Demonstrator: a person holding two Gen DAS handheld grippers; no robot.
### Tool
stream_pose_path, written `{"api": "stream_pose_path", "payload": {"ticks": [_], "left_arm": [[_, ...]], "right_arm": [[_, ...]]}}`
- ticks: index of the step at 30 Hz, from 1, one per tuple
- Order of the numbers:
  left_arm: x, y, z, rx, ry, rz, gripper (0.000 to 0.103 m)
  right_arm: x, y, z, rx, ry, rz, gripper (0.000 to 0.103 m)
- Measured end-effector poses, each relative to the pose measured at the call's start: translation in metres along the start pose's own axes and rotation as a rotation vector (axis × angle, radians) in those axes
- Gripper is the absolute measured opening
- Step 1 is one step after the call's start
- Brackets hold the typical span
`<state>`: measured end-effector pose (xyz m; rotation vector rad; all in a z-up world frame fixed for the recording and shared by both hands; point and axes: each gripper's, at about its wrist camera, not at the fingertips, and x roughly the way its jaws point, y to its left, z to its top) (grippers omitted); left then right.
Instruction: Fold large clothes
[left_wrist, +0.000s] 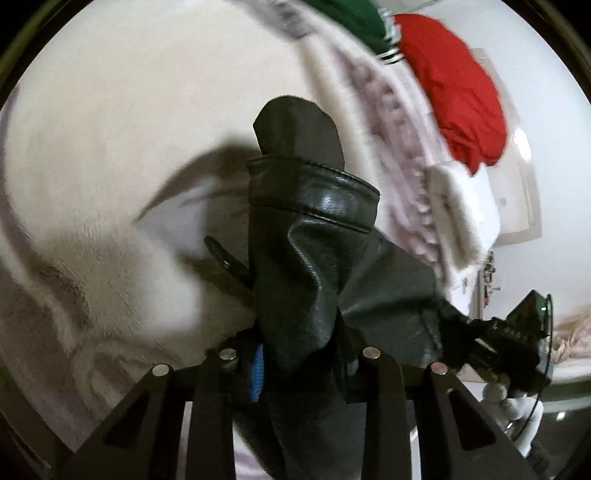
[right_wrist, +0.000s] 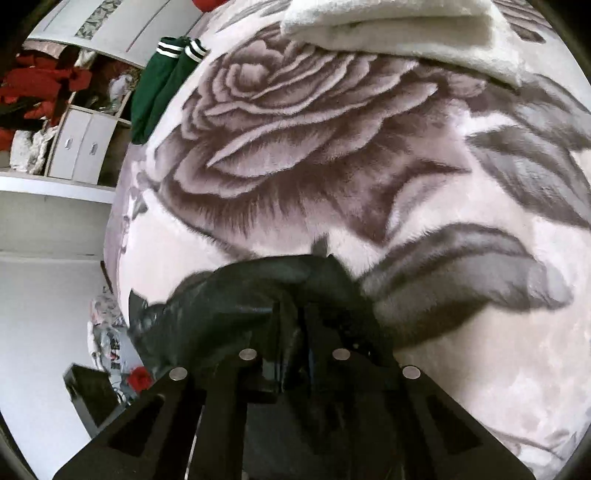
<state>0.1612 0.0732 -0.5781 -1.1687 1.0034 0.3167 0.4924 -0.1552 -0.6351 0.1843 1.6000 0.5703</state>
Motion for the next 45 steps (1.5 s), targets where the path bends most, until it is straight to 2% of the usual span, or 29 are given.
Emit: {"api": "stream_pose_path", "payload": {"ticks": [2,5,9,12,14,15,17,20,21,23,25,29,35,37,39,41,42,44,45], "left_arm": [[0.024,0.013,0.009,-0.008,0.027,0.005,0.03],[0.038,0.02,0.016,-0.012,0.056,-0.038,0.035],[0.02,0.009,0.019,0.018,0.096,-0.018,0.039],[-0.011,-0.004,0.015,0.067,0.094,0.039,0.049],[-0.037,-0.015,0.009,0.114,0.061,0.049,0.057],[-0.043,-0.019,0.007,0.129,0.05,0.053,0.063],[-0.054,-0.035,-0.001,0.166,0.036,0.046,0.063],[-0.044,-0.052,-0.01,0.224,0.059,0.032,0.063],[-0.034,-0.057,-0.014,0.243,0.073,0.038,0.063],[-0.006,-0.061,-0.019,0.269,0.102,0.079,0.063],[0.015,-0.056,-0.021,0.306,0.129,0.151,0.062],[0.028,-0.049,-0.017,0.325,0.171,0.147,0.062],[0.039,-0.051,-0.014,0.348,0.185,0.17,0.062],[0.031,-0.052,-0.014,0.351,0.198,0.17,0.062],[0.018,-0.057,-0.011,0.341,0.217,0.139,0.063],[-0.008,-0.051,-0.006,0.305,0.218,0.072,0.063],[-0.018,-0.046,-0.003,0.287,0.216,0.053,0.063],[-0.035,-0.034,0.005,0.242,0.21,0.018,0.068],[-0.039,-0.025,0.011,0.214,0.212,0.011,0.074]], "right_arm": [[0.017,0.0,0.004,-0.01,0.006,-0.051,0.009],[0.046,-0.004,0.017,-0.025,0.039,-0.153,0.009],[0.067,-0.006,0.028,-0.023,0.132,-0.214,0.013],[0.031,-0.002,0.03,0.029,0.145,-0.142,0.02],[-0.009,0.006,0.022,0.002,0.076,-0.131,0.038],[-0.03,0.013,0.015,-0.023,0.034,-0.154,0.051],[-0.069,0.027,-0.006,-0.064,-0.033,-0.188,0.052],[-0.09,0.04,-0.033,-0.065,-0.012,-0.098,0.052],[-0.086,0.039,-0.038,-0.053,0.02,-0.07,0.051],[-0.062,0.032,-0.045,-0.034,0.1,-0.057,0.035],[-0.027,0.022,-0.047,-0.028,0.187,-0.131,0.02],[0.019,0.008,-0.045,-0.022,0.239,-0.229,0.0],[0.065,0.002,-0.038,-0.004,0.283,-0.264,0.0],[0.066,0.002,-0.037,0.021,0.286,-0.266,0.0],[0.054,0.005,-0.04,0.029,0.28,-0.252,0.0],[0.032,0.006,-0.045,0.048,0.259,-0.2,0.012],[0.011,0.004,-0.052,0.074,0.222,-0.137,0.012],[-0.022,-0.004,-0.071,0.126,0.149,-0.046,0.046],[-0.037,-0.011,-0.084,0.167,0.115,0.011,0.077]]}}
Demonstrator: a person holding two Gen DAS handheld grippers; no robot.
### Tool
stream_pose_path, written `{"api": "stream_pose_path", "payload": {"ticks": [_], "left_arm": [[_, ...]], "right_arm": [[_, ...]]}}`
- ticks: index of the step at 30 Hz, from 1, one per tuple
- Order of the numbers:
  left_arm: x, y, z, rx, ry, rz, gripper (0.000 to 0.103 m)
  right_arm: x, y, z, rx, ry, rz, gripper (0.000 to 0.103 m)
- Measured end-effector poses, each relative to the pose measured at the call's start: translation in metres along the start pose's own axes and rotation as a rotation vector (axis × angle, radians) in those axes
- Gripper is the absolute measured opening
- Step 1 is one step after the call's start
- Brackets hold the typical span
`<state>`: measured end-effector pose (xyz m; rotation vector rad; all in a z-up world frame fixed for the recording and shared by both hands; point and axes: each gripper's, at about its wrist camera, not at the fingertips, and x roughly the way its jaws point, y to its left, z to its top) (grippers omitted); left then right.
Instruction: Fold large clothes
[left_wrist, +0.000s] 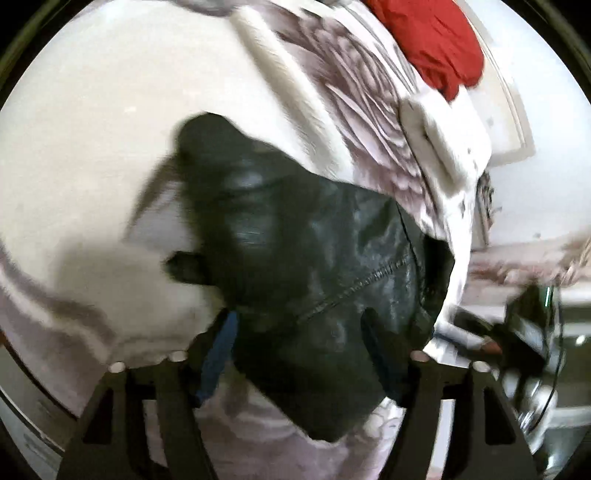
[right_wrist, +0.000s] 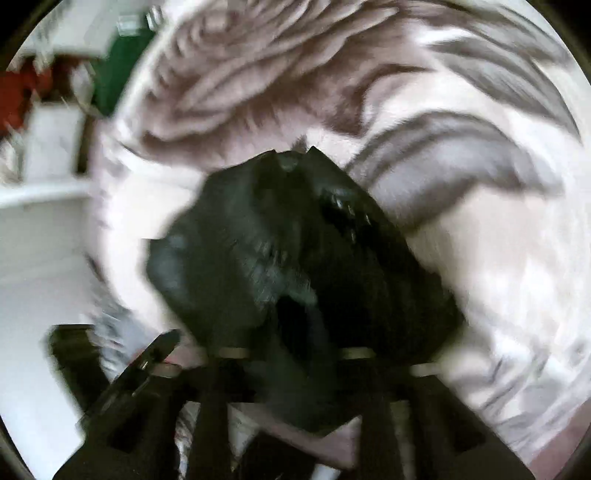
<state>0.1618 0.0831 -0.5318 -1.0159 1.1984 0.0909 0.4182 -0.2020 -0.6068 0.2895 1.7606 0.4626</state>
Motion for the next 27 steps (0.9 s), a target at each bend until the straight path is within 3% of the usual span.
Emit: {"api": "stream_pose_path", "payload": {"ticks": [3,7,10,11,12,13,15,19,24,26,27], "left_arm": [[0.008,0.029,0.009,-0.067,0.031,0.006,0.075],[0.044,0.056,0.027,-0.188,0.085,-0.073,0.075],[0.055,0.053,0.037,-0.189,0.045,-0.107,0.072],[0.054,0.05,0.037,-0.177,0.019,-0.115,0.065],[0.052,0.047,0.037,-0.157,-0.007,-0.136,0.031],[0.05,0.045,0.036,-0.144,-0.008,-0.142,0.024],[0.04,0.048,0.032,-0.147,-0.02,-0.184,0.02],[0.023,0.051,0.025,-0.142,-0.009,-0.18,0.019],[0.027,0.06,0.029,-0.142,0.013,-0.205,0.02],[0.028,0.064,0.031,-0.155,0.04,-0.23,0.027],[0.029,0.063,0.03,-0.158,0.056,-0.228,0.036]], "right_arm": [[-0.014,-0.038,-0.048,0.162,-0.064,0.124,0.078],[0.029,-0.095,-0.108,0.41,-0.04,0.235,0.078],[0.065,-0.119,-0.134,0.517,-0.074,0.308,0.078],[0.073,-0.123,-0.139,0.549,-0.097,0.339,0.078],[0.08,-0.126,-0.143,0.578,-0.122,0.377,0.078],[0.089,-0.124,-0.14,0.595,-0.143,0.404,0.078],[0.098,-0.123,-0.142,0.615,-0.189,0.453,0.078],[0.103,-0.115,-0.139,0.596,-0.222,0.42,0.078],[0.104,-0.113,-0.124,0.549,-0.201,0.408,0.08],[0.105,-0.116,-0.117,0.54,-0.18,0.428,0.081],[0.105,-0.116,-0.115,0.532,-0.175,0.436,0.081]]}}
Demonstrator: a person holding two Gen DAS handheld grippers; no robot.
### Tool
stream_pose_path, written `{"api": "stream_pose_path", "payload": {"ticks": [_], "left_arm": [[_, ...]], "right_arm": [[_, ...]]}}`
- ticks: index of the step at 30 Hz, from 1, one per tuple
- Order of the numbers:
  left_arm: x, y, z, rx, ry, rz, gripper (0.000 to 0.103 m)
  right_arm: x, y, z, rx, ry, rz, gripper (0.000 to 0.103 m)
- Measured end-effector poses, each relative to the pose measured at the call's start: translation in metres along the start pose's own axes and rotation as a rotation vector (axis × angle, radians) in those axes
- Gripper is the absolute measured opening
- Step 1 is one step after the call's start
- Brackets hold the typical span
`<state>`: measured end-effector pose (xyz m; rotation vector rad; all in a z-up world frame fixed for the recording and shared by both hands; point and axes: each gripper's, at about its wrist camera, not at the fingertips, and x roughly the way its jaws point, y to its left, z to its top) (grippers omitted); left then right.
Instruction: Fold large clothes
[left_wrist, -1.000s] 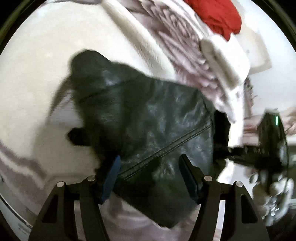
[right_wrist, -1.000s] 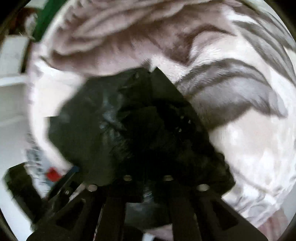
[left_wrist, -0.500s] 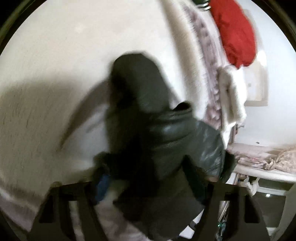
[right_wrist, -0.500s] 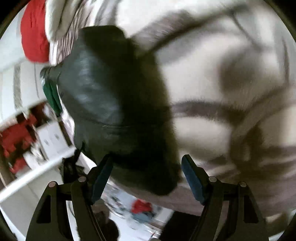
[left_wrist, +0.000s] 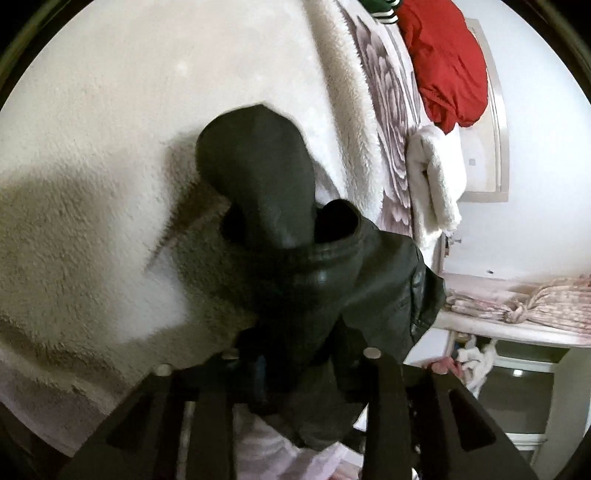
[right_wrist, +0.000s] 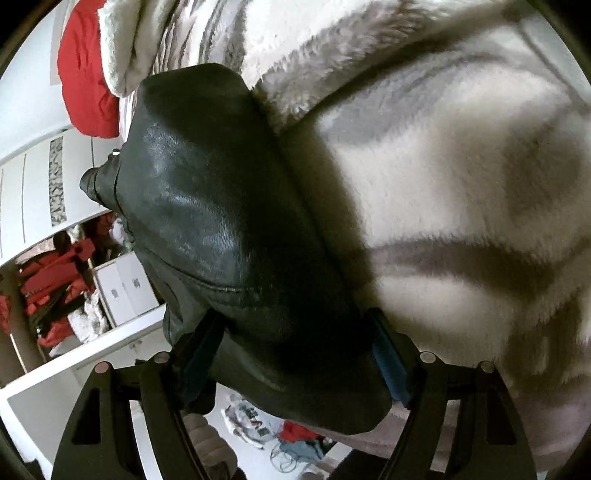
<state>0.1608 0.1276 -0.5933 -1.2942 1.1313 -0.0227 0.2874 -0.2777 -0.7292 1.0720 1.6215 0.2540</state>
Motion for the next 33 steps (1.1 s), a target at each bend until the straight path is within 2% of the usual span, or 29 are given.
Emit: {"api": "stream_pose_path", "payload": {"ticks": [1,2,3,4,6,8,10,13,16,18,19,20,22,25,28,33], "left_arm": [[-0.002,0.002,-0.003,-0.003,0.019,0.002,0.047],[-0.003,0.003,-0.008,0.003,0.04,-0.012,0.053],[-0.006,0.004,-0.015,0.01,0.05,-0.024,0.066],[-0.006,0.004,-0.023,0.023,0.059,-0.027,0.072],[0.002,0.007,-0.037,0.031,0.096,-0.041,0.072],[0.027,0.011,-0.049,-0.003,0.145,-0.049,0.072],[0.046,0.011,-0.053,-0.033,0.156,-0.059,0.073],[0.063,0.007,-0.051,-0.053,0.103,-0.074,0.081],[0.063,0.001,-0.051,-0.083,0.034,-0.072,0.081],[0.059,-0.005,-0.054,-0.075,-0.009,-0.066,0.079],[0.057,-0.01,-0.055,-0.065,-0.029,-0.057,0.068],[0.053,-0.016,-0.055,-0.052,-0.055,-0.043,0.061],[0.049,-0.024,-0.053,-0.032,-0.082,-0.034,0.045],[0.042,-0.049,-0.051,0.013,-0.122,-0.027,0.039],[0.038,-0.071,-0.05,0.032,-0.144,-0.047,0.037],[0.034,-0.098,-0.041,0.052,-0.182,-0.094,0.036]], "right_arm": [[0.0,0.001,0.003,-0.008,0.007,0.006,0.081],[0.001,0.002,0.006,-0.02,0.017,0.007,0.081],[0.001,0.004,0.005,-0.032,0.022,0.008,0.081],[0.003,0.008,0.008,-0.051,0.029,0.003,0.081],[0.002,0.011,0.012,-0.073,0.028,0.005,0.081],[0.002,0.009,0.019,-0.069,0.031,0.038,0.081],[0.01,0.008,0.025,-0.068,0.04,0.082,0.084],[0.026,0.008,0.04,-0.075,0.073,0.16,0.087],[0.042,0.017,0.057,-0.101,0.122,0.209,0.088],[0.051,0.025,0.064,-0.116,0.143,0.216,0.088],[0.054,0.026,0.066,-0.123,0.145,0.215,0.087],[0.056,0.032,0.068,-0.134,0.141,0.212,0.086],[0.056,0.042,0.07,-0.148,0.115,0.204,0.07],[0.049,0.054,0.071,-0.145,0.086,0.233,0.058],[0.041,0.07,0.072,-0.14,0.07,0.254,0.052],[0.019,0.113,0.084,-0.185,0.048,0.261,0.048]]}}
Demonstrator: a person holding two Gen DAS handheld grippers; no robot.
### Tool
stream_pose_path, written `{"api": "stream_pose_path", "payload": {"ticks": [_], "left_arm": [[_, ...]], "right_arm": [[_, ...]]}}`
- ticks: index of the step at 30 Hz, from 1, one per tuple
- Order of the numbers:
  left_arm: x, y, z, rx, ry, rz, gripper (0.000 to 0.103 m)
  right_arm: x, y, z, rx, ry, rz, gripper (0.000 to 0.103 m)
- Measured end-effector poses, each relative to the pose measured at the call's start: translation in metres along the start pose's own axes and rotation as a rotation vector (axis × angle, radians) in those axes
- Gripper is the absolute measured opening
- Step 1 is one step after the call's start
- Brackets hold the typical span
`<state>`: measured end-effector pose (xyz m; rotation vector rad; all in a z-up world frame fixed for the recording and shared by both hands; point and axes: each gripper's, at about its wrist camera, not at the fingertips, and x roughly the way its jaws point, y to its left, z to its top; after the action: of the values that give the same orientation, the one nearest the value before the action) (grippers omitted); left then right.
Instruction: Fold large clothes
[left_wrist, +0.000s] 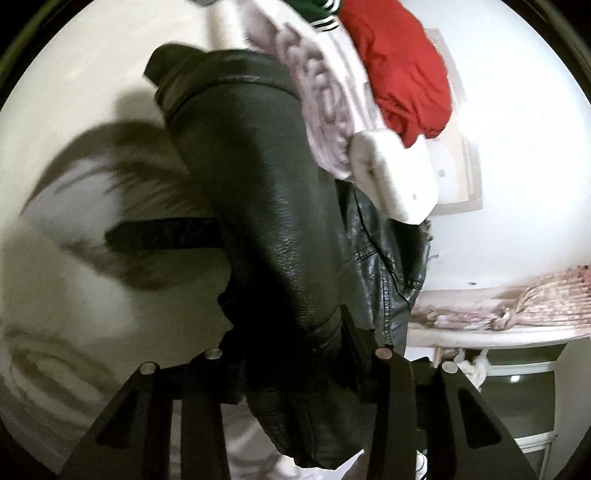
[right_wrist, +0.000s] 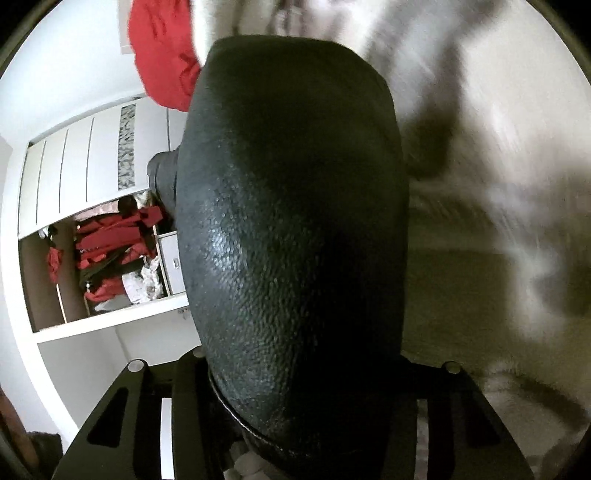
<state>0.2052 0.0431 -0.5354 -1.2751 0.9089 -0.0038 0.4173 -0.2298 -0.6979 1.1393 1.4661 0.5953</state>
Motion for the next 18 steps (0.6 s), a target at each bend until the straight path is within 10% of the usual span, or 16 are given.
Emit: {"api": "stream_pose_path", "payload": {"ticks": [10,18], "left_arm": [[0.034,-0.09,0.046,0.063,-0.112,-0.141,0.036],[0.111,-0.194,0.115,0.115,-0.227,-0.296,0.036]], "right_arm": [[-0.067,0.096,0.078,-0.14,-0.022,0.018,0.047],[-0.126,0.211,0.235,-0.274,-0.079,0.048,0.047]]}}
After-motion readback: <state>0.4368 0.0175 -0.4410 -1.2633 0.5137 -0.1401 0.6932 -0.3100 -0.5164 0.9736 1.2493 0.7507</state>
